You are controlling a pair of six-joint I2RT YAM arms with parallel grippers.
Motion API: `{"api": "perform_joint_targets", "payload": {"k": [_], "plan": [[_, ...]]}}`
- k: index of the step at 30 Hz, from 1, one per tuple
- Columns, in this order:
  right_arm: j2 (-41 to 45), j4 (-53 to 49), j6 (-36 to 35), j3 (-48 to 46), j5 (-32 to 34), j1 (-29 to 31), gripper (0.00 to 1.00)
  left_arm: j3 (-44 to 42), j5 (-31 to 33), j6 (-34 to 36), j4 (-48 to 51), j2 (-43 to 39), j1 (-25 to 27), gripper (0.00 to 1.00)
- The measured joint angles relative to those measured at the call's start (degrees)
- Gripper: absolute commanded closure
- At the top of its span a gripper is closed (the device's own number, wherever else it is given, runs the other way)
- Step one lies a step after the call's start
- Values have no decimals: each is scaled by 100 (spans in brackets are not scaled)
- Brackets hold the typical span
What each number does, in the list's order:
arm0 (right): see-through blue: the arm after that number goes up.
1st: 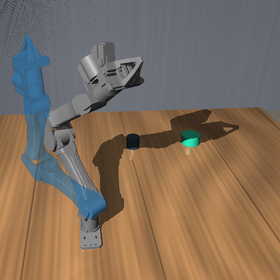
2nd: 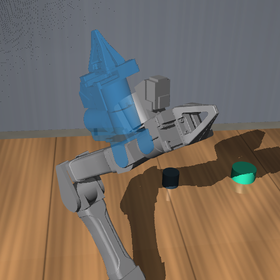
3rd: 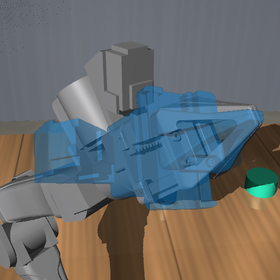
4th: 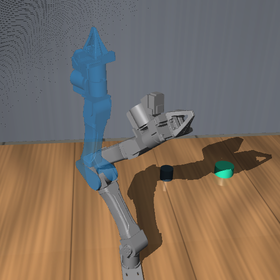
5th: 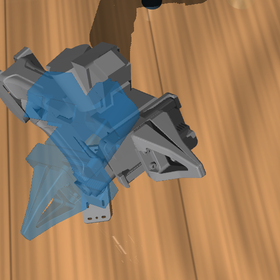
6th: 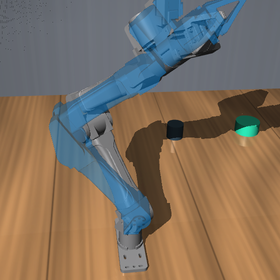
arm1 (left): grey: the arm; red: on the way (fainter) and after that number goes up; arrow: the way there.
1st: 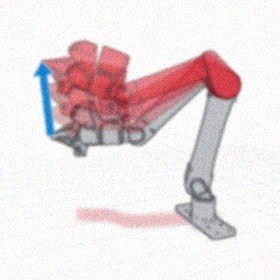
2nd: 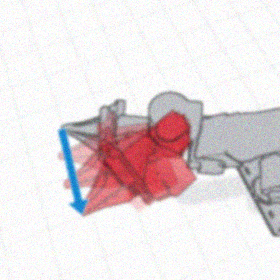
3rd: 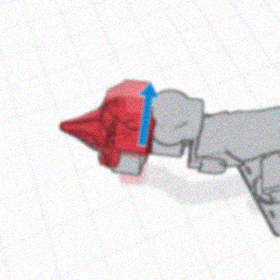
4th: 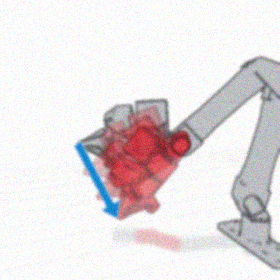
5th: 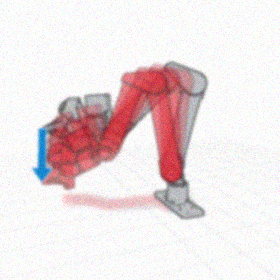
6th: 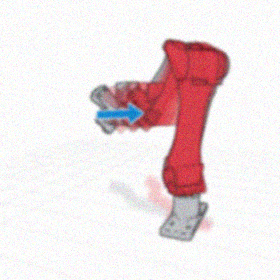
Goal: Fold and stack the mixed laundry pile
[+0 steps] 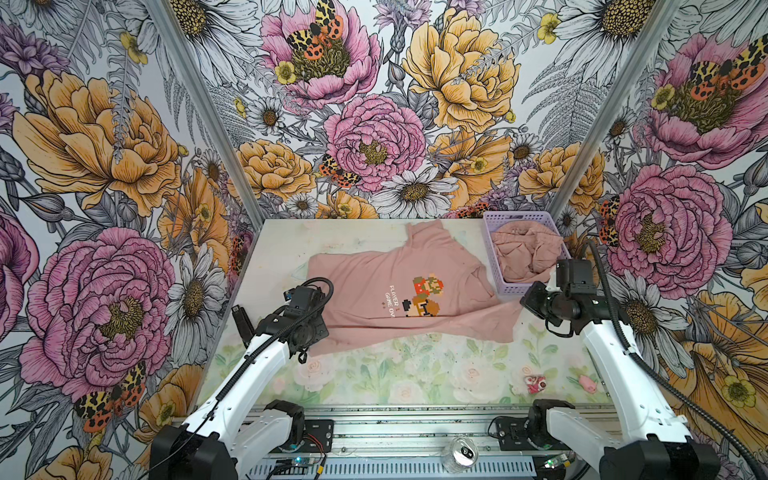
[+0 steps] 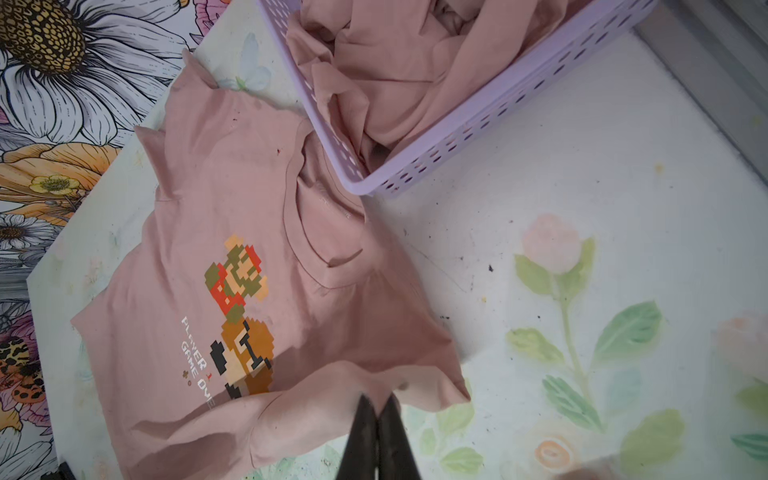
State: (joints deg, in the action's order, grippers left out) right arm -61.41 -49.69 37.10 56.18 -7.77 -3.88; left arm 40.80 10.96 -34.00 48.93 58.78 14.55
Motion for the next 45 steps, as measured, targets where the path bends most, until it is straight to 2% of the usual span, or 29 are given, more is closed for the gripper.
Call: {"api": "perform_joint_targets", "payload": {"k": [5,10,20,26,32,36,43,45], "plan": [[-717,369,4,133,162,267,100,-4,-184,286,-319,308,-177,100],[-1067,553,-70,297,306,509,100,63,-227,605,-479,675,-247,100],[-1294,586,-85,415,483,726,100,728,-251,1392,-592,1187,-833,100],[-1432,588,-129,619,566,737,100,1169,-249,1825,-682,1729,-883,100],[-1434,520,-251,756,562,813,100,1388,-251,2031,-804,1891,-944,100],[-852,-155,-264,745,452,848,100,1403,-249,2050,-643,1576,-944,100],[1652,-2127,-72,743,162,859,100,1351,-227,1646,-225,31,-949,100],[2024,-2653,-13,752,72,859,100,1303,-227,1451,-66,-317,-946,100]]}}
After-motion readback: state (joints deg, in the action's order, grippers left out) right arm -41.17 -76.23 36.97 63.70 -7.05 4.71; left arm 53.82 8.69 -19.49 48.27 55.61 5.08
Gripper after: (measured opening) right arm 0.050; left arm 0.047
